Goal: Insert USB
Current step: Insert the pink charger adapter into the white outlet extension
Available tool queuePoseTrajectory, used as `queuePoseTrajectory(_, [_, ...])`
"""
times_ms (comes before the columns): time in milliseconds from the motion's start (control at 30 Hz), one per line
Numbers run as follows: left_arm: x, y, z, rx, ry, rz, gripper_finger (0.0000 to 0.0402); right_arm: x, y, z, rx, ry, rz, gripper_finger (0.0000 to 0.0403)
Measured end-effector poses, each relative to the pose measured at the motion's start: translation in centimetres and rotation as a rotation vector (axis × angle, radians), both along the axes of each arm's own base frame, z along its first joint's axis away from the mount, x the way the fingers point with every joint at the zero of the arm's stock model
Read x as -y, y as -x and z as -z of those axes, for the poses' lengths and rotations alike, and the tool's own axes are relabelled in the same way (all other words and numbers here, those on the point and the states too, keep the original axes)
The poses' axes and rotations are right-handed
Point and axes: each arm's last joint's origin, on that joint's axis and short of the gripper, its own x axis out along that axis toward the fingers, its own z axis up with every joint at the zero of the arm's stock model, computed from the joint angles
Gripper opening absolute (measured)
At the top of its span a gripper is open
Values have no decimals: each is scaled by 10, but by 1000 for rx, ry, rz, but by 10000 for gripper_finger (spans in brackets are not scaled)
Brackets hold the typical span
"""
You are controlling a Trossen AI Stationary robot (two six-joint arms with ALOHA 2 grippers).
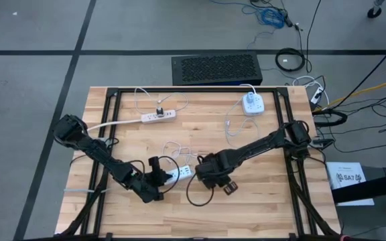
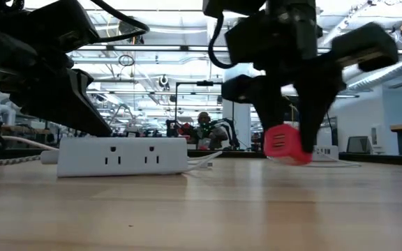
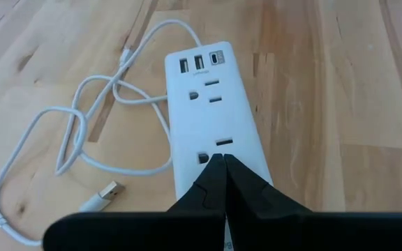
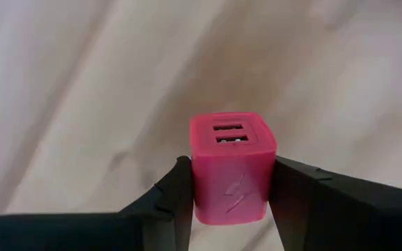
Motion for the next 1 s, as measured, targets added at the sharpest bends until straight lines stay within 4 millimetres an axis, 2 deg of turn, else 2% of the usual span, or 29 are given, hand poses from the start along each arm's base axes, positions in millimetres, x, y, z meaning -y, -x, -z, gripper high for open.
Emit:
queuePoseTrajectory(267, [1,0,0,-14,20,18,1,-7,6,1,-76,-194,-102,120])
queuePoseTrajectory(533, [0,-1,0,-16,23,17,1,-5,-4,15,-63,-188,-13,120])
queuePoseTrajectory(600, [0,-1,0,-18,24,19,1,-3,-5,16,-59,-168,31,139])
queuePoseTrajectory(733, [0,-1,0,-18,24,20,1,2,-5,12,-45,-107,103,219])
queuePoseTrajectory(800, [0,-1,0,-19,23,20,1,4,-4,4,-60,-103,129,248])
queuePoseTrajectory(900, [-1,-1,0,-19,21,21,1,5,-5,-9,-92,-95,157,265])
queuePoseTrajectory(1000, [-1,-1,0,-20,20,21,1,6,-6,-26,-115,-88,191,262])
